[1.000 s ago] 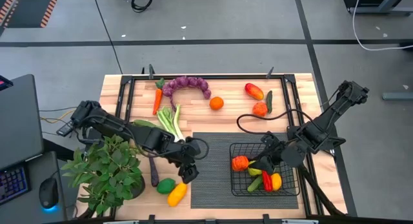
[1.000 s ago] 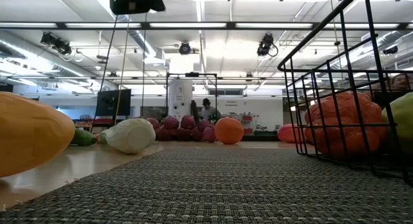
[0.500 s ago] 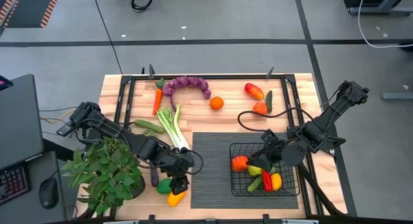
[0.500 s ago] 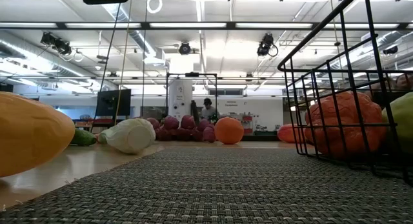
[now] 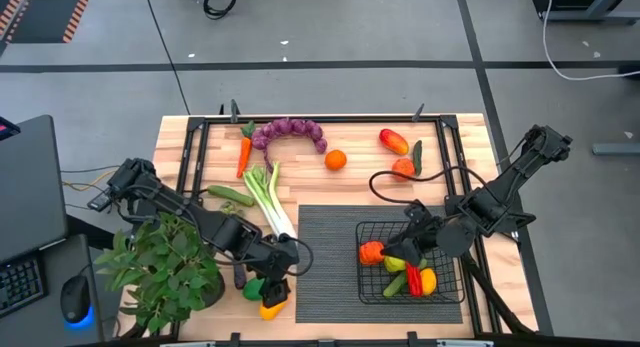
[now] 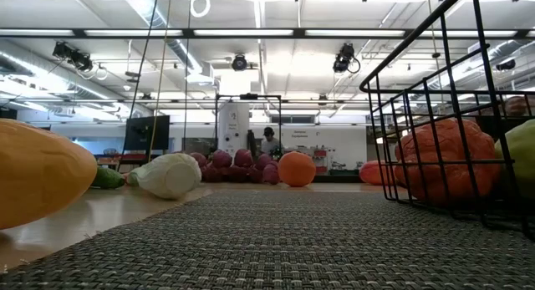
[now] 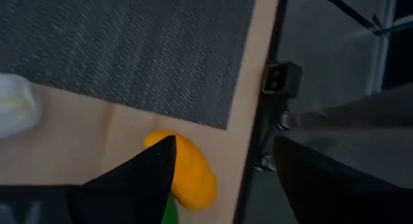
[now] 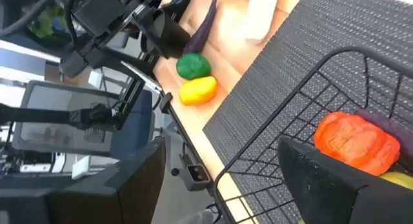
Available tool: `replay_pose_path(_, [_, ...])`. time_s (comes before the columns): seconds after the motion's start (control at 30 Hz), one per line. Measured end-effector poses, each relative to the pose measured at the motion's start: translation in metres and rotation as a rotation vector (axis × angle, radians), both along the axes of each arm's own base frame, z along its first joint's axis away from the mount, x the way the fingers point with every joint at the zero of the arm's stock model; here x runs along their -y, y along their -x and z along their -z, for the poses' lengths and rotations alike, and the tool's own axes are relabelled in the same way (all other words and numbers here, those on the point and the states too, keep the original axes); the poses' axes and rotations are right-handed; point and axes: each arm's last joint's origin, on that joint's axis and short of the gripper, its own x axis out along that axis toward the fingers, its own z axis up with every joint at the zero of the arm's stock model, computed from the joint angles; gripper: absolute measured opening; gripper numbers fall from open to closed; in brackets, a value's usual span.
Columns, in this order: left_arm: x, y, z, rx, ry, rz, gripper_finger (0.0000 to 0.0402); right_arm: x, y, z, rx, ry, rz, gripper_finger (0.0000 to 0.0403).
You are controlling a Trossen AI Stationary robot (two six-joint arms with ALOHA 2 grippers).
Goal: Build produce basket
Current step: Put the bottom mango into the wire basket
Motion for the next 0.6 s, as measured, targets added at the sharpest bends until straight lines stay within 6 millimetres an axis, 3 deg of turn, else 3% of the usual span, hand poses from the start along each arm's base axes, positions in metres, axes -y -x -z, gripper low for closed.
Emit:
replay_pose_path(0.2, [0.0085, -0.0005, -0.0038, 0.045, 0.041, 0.015, 0.0312, -0.0011, 0.0004, 0.0003, -0.011, 0.006, -0.047, 0.0300])
replay_pose_path(0.6, [0.0090, 0.0070, 0.0007, -0.061, 0.057, -0.022, 0.0352, -0.0054, 0.0034, 0.0006, -0.015, 0.037, -0.121, 0.0300])
